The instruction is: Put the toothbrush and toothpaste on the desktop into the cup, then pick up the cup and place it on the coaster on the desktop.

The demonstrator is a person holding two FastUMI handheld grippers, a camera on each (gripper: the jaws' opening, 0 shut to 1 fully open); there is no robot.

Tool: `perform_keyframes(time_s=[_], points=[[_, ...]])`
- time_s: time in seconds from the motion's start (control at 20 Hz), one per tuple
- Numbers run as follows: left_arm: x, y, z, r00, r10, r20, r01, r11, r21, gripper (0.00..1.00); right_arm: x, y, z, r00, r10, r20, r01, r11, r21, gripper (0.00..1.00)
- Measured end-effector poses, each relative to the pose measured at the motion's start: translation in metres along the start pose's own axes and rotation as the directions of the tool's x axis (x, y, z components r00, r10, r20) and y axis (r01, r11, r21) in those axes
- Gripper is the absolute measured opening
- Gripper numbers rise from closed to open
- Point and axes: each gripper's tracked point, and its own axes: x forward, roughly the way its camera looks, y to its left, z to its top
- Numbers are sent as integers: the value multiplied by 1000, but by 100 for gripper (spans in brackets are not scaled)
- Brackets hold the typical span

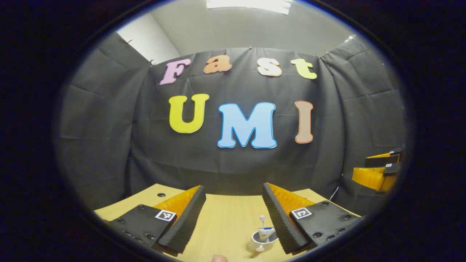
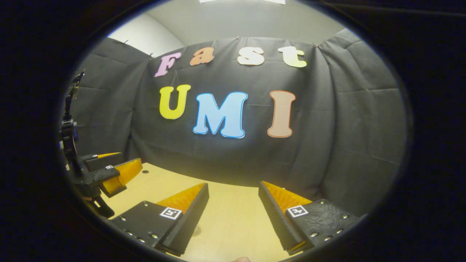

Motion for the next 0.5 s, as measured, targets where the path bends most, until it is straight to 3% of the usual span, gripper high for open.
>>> perform_keyframes(time_s=[0.15, 0.5], points=[[-4, -5, 5, 999, 39, 19, -39, 999, 1, 99, -3, -12, 5, 999, -16, 48, 19, 999, -49, 90], [0, -37, 0, 997, 73, 29, -73, 997, 6, 99, -10, -33, -14, 999, 47, 25, -45, 996, -81, 90]])
